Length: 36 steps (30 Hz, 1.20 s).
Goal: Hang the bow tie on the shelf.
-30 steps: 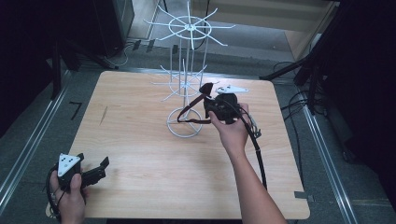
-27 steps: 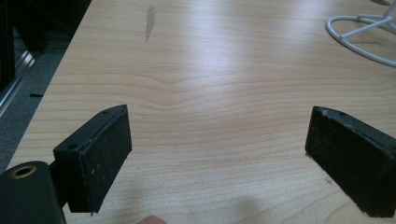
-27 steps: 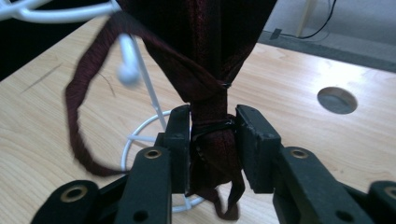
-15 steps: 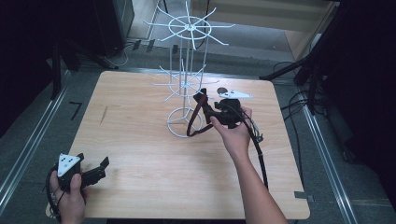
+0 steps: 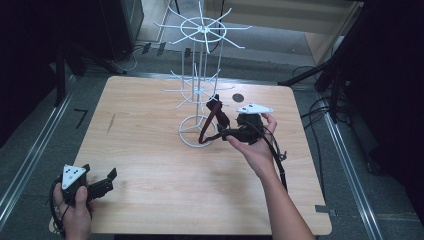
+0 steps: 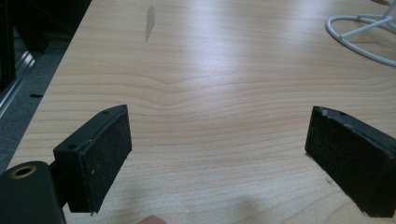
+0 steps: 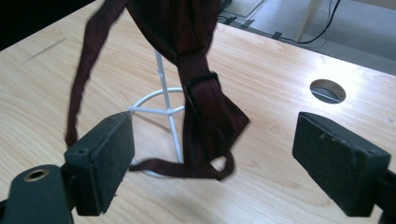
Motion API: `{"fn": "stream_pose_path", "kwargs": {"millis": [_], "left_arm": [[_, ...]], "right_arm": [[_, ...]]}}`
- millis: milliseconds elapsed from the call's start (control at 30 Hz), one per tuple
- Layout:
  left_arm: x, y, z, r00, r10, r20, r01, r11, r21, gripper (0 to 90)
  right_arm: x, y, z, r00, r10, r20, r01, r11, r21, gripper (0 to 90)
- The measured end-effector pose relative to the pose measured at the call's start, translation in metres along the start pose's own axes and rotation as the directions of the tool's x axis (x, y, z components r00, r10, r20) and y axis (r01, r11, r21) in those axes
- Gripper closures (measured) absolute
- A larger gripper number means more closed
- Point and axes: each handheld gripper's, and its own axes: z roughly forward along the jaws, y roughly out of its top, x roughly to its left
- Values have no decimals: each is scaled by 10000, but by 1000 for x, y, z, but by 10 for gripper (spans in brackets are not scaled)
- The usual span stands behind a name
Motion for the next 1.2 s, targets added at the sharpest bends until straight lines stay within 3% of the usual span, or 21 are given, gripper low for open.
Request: {"fn": "stream_pose_path", "kwargs": {"millis": [400, 700, 1200], "left_arm": [[0, 0, 0, 10000, 33, -6, -33, 10000, -10, 78], [-1, 0, 0, 10000, 85, -11, -85, 10000, 21, 79], [-2, 0, 0, 9999, 117, -27, -117, 9999, 20, 79]], "right_arm": [[-25, -26, -21, 9975, 707, 44, -706, 9971, -295, 0], [-50, -53, -41, 9910, 1306, 290, -1288, 9900, -572, 0], [-77, -94, -62, 9772, 1962, 807, -1921, 9798, -566, 0]]}}
